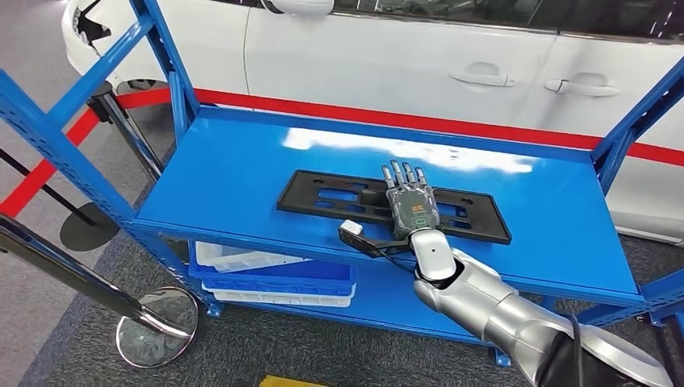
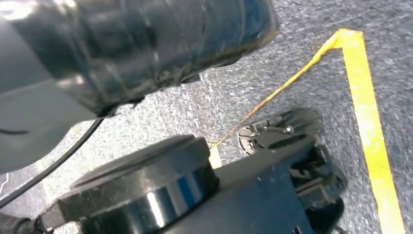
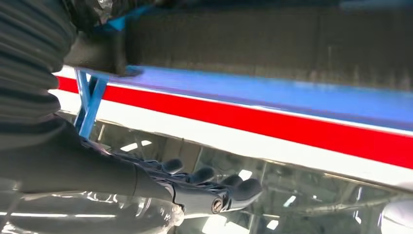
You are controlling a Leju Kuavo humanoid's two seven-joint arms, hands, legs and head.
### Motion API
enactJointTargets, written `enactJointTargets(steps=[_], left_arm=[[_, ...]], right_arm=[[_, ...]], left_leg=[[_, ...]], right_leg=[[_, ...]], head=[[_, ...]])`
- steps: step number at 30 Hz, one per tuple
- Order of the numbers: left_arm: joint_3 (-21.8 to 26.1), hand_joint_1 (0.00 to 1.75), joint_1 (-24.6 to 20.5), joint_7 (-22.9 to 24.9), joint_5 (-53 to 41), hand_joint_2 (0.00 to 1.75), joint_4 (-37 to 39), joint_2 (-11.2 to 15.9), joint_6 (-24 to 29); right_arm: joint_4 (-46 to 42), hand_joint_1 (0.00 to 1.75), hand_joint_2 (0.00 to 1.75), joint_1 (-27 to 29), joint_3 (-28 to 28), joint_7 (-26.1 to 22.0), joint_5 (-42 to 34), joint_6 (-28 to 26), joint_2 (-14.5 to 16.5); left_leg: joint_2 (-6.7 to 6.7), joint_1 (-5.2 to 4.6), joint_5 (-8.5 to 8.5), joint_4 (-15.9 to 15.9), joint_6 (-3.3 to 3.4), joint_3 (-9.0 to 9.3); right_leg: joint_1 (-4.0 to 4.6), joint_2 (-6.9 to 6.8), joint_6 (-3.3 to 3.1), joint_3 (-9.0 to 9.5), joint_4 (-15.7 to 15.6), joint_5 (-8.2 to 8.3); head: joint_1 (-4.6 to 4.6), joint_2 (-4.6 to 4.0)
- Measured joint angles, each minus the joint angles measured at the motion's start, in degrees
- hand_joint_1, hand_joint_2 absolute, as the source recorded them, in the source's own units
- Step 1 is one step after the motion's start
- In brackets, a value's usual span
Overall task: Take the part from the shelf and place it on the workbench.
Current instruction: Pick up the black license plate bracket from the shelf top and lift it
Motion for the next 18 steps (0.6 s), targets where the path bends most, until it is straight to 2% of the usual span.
enactJointTargets(steps=[1,2,3,4,6,7,8,10,12,14,16,17,18], left_arm=[[-0.20,0.00,0.00,-0.02,-0.15,0.00,0.00,-0.01,-0.06],[-0.44,0.00,0.00,-0.08,-0.30,0.00,0.00,-0.01,-0.09],[-0.65,0.00,0.01,-0.18,-0.39,0.00,0.00,0.00,-0.08],[-0.80,0.00,0.01,-0.29,-0.46,0.00,0.00,0.01,-0.07],[-1.01,0.00,-0.02,-0.48,-0.51,0.00,0.00,0.01,-0.04],[-1.10,0.00,-0.05,-0.52,-0.52,0.00,0.00,0.02,-0.04],[-1.17,0.00,-0.07,-0.54,-0.53,0.00,0.00,0.02,-0.04],[-1.25,0.00,-0.10,-0.56,-0.57,0.00,0.01,0.03,-0.01],[-1.43,0.00,-0.12,-0.68,-0.72,0.00,0.02,0.04,0.12],[-1.79,0.00,-0.15,-1.05,-1.16,0.00,0.02,0.05,0.35],[-2.14,0.00,-0.15,-1.65,-1.59,0.87,0.01,0.05,0.69],[-2.26,0.00,-0.13,-1.90,-1.72,1.31,0.01,0.05,0.80],[-2.36,0.00,-0.12,-2.05,-1.85,1.75,0.01,0.03,0.80]], right_arm=[[-0.57,1.75,1.75,0.31,-0.04,0.07,0.08,0.46,-0.43],[-1.16,1.75,1.75,0.68,-0.10,0.10,0.15,0.87,-0.91],[-1.82,1.75,1.75,1.00,-0.18,0.05,0.24,1.24,-1.37],[-2.43,1.75,1.75,1.19,-0.32,-0.02,0.35,1.46,-1.81],[-3.64,1.75,1.75,1.24,-0.74,-0.20,0.56,1.71,-2.56],[-4.15,1.75,1.75,1.22,-0.91,-0.24,0.65,1.74,-2.79],[-4.59,1.75,1.75,1.25,-1.02,-0.27,0.72,1.74,-2.98],[-5.36,1.75,1.75,1.44,-1.07,-0.32,0.81,1.75,-3.29],[-6.10,1.75,1.75,1.50,-1.12,-0.39,0.94,1.75,-3.67],[-6.81,1.75,1.75,1.44,-1.31,-0.46,1.08,1.89,-3.98],[-7.40,1.75,1.75,1.54,-1.47,-0.65,1.17,2.24,-4.21],[-7.74,1.75,1.75,1.62,-1.49,-0.79,1.22,2.47,-4.33],[-8.20,1.75,1.75,1.68,-1.50,-0.91,1.25,2.71,-4.47]], left_leg=[[0.02,-0.04,-0.03,0.06,0.07,-0.03],[0.01,-0.08,-0.07,0.12,0.11,-0.04],[-0.02,-0.10,-0.12,0.23,0.14,-0.04],[-0.06,-0.11,-0.21,0.40,0.12,-0.05],[-0.16,-0.24,-0.60,1.07,-0.17,-0.21],[-0.19,-0.33,-0.78,1.41,-0.40,-0.37],[-0.21,-0.41,-0.89,1.67,-0.64,-0.54],[-0.21,-0.42,-0.87,1.77,-1.09,-0.71],[-0.19,-0.31,-1.57,2.63,-1.72,-1.13],[-0.16,-0.12,-4.22,6.91,-2.42,-3.02],[-0.16,0.00,-7.44,14.09,-2.85,-6.24],[-0.16,0.03,-8.13,16.68,-2.92,-7.44],[-0.16,0.03,-7.67,17.19,-2.85,-7.71]], right_leg=[[-0.02,-0.01,0.05,-1.71,3.63,-1.36],[-0.03,-0.02,0.09,-2.73,5.76,-1.65],[-0.05,-0.04,0.09,-2.73,5.68,-0.83],[-0.08,-0.07,0.07,-1.63,3.37,0.93],[-0.05,-0.17,-0.14,2.00,-4.11,4.24],[-0.02,-0.18,-0.32,3.30,-6.74,4.99],[0.06,-0.16,-0.52,3.92,-8.05,5.11],[0.13,-0.08,-1.06,3.92,-8.25,5.08],[0.02,-0.09,-1.63,3.91,-8.44,5.32],[-0.12,-0.12,-2.11,3.93,-8.58,5.48],[-0.06,-0.11,-2.35,3.89,-8.57,5.49],[-0.02,-0.10,-2.38,3.89,-8.56,5.48],[0.01,-0.08,-2.39,3.90,-8.54,5.48]], head=[[0.06,0.00],[0.06,0.00],[0.08,0.00],[0.10,0.00],[0.15,0.00],[0.11,0.00],[0.09,0.00],[0.04,0.00],[0.00,0.00],[-0.10,0.00],[-0.14,0.00],[-0.14,0.00],[-0.15,0.00]])
